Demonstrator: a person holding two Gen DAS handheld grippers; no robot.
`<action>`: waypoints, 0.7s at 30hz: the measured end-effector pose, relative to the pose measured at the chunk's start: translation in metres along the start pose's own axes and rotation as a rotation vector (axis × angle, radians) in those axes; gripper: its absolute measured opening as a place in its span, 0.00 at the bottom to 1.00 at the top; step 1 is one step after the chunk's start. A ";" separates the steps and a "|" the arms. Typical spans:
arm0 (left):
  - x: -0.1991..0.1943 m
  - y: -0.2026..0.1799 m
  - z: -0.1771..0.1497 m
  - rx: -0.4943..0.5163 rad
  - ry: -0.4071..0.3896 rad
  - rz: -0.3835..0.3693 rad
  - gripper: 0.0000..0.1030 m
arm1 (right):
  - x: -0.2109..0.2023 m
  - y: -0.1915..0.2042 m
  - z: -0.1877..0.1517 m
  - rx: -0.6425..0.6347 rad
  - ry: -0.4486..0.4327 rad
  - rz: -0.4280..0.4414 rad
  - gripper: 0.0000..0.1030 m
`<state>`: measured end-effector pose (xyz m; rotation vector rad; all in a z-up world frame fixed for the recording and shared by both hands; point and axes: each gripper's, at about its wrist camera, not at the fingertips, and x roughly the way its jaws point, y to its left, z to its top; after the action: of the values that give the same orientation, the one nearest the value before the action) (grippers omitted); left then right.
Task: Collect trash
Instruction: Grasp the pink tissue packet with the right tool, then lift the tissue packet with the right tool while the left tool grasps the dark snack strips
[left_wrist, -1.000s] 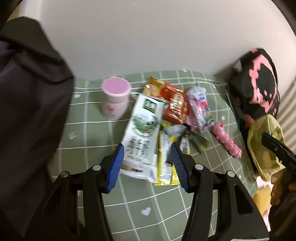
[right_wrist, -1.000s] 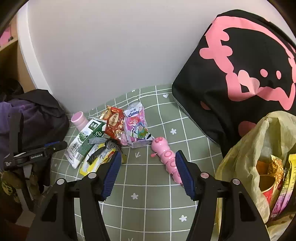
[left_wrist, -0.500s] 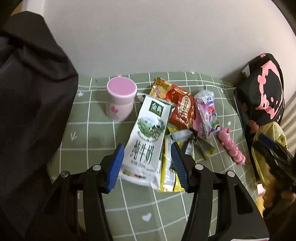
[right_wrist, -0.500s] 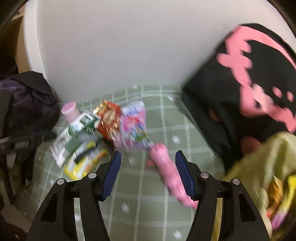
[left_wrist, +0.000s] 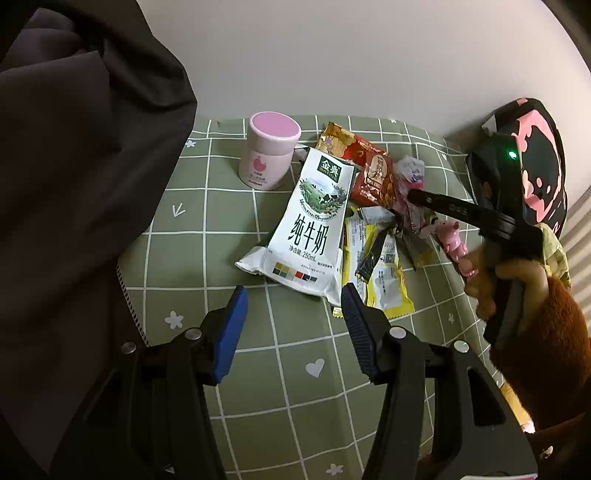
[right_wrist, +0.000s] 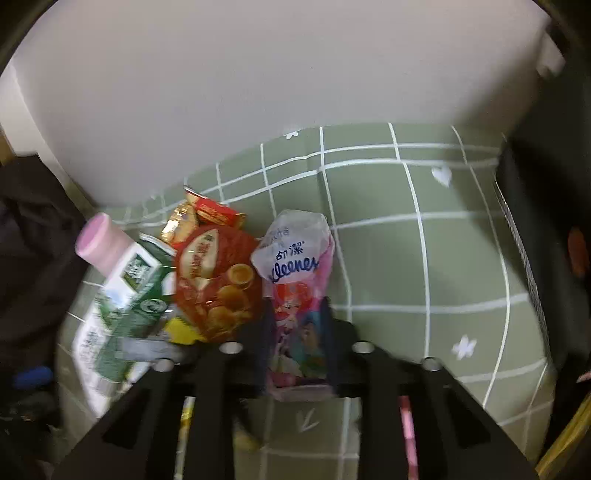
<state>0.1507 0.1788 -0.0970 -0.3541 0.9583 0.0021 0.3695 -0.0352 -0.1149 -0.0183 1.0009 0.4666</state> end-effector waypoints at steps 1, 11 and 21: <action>0.000 -0.002 0.001 0.001 -0.003 -0.009 0.49 | -0.005 0.001 -0.001 0.004 -0.007 0.005 0.13; 0.020 -0.057 0.022 0.222 -0.044 -0.064 0.49 | -0.114 -0.012 -0.047 0.073 -0.164 0.039 0.13; 0.086 -0.121 0.062 0.397 0.010 -0.105 0.48 | -0.157 -0.051 -0.115 0.203 -0.129 0.043 0.13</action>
<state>0.2696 0.0695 -0.0978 -0.0371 0.9247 -0.2823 0.2259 -0.1650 -0.0603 0.2131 0.9190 0.3990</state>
